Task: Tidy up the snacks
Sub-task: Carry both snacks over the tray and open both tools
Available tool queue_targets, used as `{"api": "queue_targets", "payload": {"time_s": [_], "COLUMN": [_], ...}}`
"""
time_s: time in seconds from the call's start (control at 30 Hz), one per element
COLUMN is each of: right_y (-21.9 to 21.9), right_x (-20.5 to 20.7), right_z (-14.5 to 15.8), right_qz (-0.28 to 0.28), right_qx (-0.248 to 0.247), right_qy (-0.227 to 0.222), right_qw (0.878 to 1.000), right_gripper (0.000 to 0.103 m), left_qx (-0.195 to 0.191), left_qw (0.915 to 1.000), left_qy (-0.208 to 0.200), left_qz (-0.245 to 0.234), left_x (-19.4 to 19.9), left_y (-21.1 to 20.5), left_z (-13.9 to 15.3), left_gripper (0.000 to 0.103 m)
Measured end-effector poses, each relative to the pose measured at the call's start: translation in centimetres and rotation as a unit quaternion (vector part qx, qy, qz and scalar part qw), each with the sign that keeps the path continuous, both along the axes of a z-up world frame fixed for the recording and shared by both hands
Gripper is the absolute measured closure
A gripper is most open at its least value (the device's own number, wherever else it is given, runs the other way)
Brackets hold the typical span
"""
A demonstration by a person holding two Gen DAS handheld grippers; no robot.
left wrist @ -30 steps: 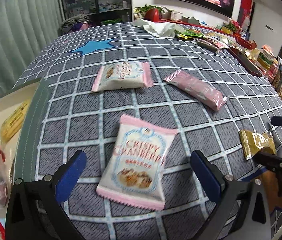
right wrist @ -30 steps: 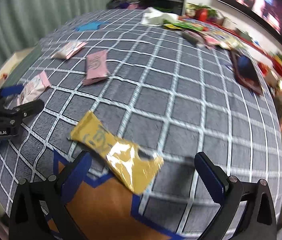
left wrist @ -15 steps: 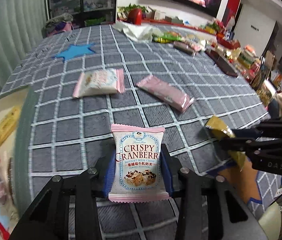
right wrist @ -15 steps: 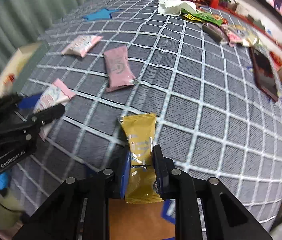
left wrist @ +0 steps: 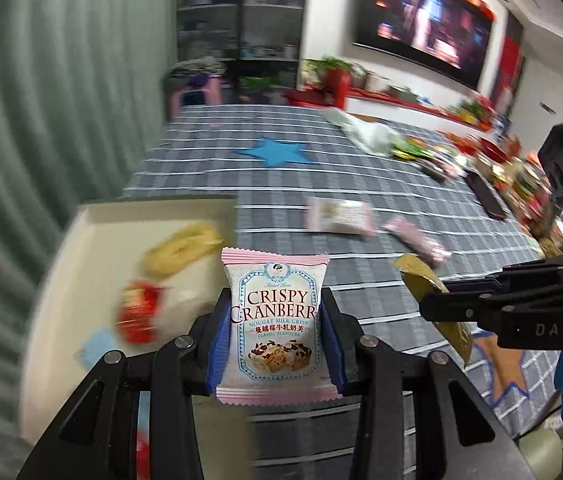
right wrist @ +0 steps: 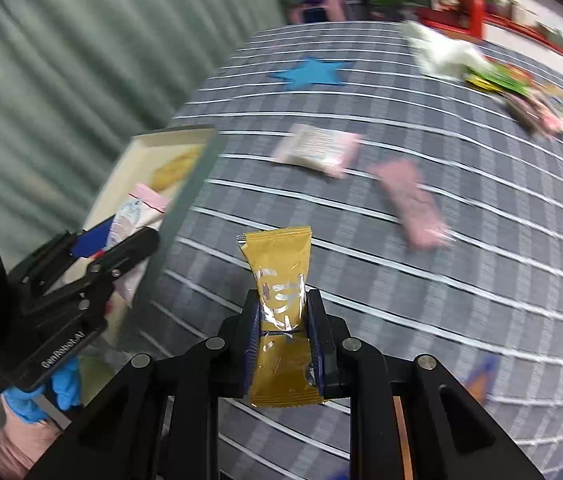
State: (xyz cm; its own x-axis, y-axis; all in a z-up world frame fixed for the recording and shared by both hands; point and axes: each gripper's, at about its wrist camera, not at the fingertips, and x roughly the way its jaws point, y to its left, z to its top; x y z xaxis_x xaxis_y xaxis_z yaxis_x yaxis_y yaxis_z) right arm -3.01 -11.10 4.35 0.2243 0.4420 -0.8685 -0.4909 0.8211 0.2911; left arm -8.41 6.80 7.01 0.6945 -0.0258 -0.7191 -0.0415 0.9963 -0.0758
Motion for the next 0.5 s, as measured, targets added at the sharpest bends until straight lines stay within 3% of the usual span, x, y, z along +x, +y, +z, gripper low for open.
{"api": "queue_targets", "payload": {"time_s": [0.17, 0.37, 0.5], "right_y": [7.4, 14.0, 14.4], "right_x": [-0.1, 0.3, 1.1], "right_z": [0.1, -1.3, -2.7], "right_qz": [0.043, 0.064, 0.050], "right_qx": [0.032, 0.046, 0.022], "right_qy": [0.014, 0.046, 0.069], "right_qw": [0.998, 0.996, 0.996], "right_gripper": [0.079, 0.079, 0.073], "left_qx": [0.002, -0.008, -0.017], "left_qw": [0.9984, 0.9949, 0.9934], "left_qy": [0.009, 0.043, 0.054], "left_qz": [0.055, 0.091, 0.100], "left_x": [-1.3, -1.5, -1.3], "left_y": [4.8, 7.7, 7.9], "left_z": [-0.8, -4.3, -5.4], "left_gripper": [0.059, 0.057, 0.029]}}
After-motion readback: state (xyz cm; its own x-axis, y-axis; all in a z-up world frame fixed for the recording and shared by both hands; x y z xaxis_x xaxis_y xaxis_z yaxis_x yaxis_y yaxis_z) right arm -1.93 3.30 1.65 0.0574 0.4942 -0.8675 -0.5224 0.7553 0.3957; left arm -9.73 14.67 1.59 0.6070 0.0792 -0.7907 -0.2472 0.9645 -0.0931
